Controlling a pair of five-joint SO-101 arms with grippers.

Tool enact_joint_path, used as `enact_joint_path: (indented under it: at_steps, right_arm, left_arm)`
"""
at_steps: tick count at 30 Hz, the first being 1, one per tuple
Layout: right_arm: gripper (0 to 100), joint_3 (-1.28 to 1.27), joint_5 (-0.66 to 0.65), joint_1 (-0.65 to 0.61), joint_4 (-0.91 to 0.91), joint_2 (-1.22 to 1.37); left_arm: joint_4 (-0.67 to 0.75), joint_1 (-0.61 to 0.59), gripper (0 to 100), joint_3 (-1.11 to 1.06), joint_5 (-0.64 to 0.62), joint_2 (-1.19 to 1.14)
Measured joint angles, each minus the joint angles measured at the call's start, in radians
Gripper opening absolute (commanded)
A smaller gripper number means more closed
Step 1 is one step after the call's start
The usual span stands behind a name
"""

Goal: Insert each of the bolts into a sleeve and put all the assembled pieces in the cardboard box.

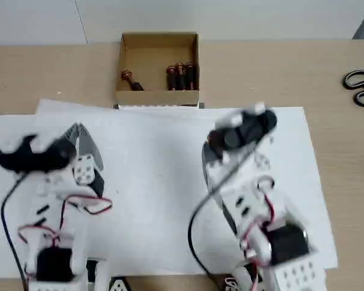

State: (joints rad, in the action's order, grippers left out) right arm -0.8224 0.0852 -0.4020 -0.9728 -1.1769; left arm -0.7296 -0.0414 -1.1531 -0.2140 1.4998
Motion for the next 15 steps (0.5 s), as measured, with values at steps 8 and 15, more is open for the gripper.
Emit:
enact_joint_path:
  at_steps: [8,15]
  right_arm:
    - [0.2,0.255,0.041,0.006,0.008,0.282]
    - [0.2,0.293,0.041,0.005,0.008,0.290]
  left_arm:
    - [0.192,0.000,1,0.060,-0.078,-0.437]
    - [0.338,-0.002,1,-0.149,-0.083,-0.465]
